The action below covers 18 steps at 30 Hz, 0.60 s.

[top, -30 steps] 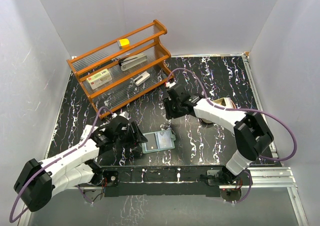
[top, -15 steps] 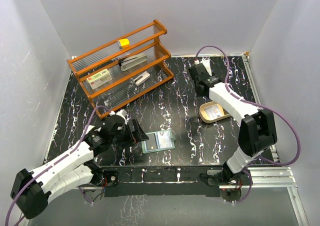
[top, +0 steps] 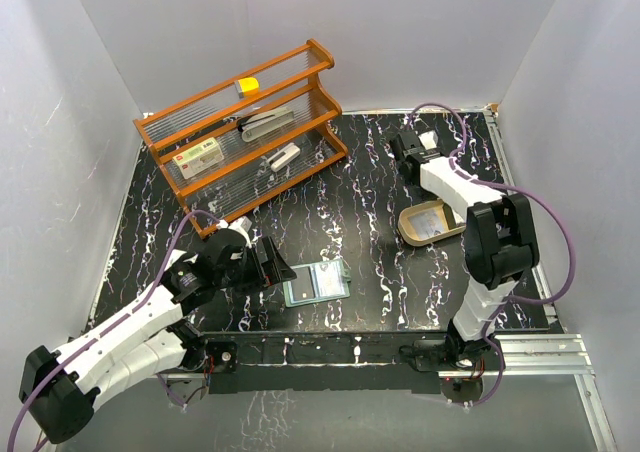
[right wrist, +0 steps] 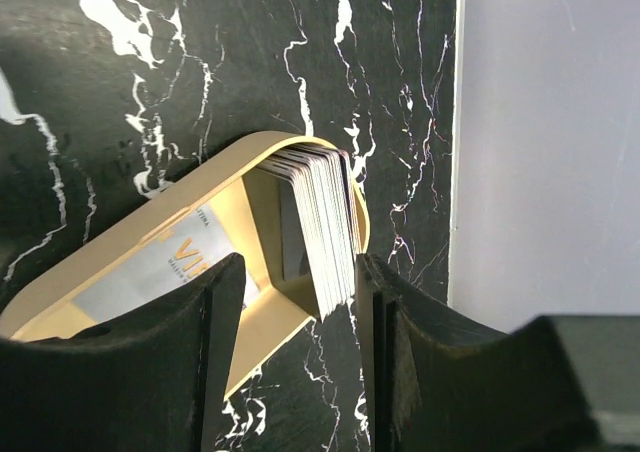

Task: Put the credit cards into the card holder
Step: Pick up the credit card from the storage box.

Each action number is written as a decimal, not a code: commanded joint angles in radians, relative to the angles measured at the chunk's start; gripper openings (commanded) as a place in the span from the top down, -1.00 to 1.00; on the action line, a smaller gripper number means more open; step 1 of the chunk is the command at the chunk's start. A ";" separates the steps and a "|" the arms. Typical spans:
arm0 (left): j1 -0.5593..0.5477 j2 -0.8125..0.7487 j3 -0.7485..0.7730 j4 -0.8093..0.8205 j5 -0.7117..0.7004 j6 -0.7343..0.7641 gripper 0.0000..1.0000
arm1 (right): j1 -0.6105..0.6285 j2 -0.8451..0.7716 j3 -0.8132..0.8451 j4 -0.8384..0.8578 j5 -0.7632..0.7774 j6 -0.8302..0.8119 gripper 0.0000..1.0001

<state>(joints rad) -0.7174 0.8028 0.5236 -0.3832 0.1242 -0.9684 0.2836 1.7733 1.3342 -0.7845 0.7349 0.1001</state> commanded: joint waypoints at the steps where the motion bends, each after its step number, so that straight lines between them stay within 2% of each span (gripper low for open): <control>1: -0.004 -0.020 0.019 -0.018 0.015 0.007 -0.97 | -0.034 0.031 0.032 0.013 0.040 -0.024 0.08; 18: -0.005 -0.005 0.035 -0.030 -0.008 0.028 -0.97 | -0.105 0.111 0.062 -0.001 0.010 -0.034 0.14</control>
<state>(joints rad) -0.7174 0.8017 0.5240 -0.3973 0.1188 -0.9565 0.1890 1.8721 1.3422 -0.7940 0.7330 0.0761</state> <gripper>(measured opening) 0.985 0.435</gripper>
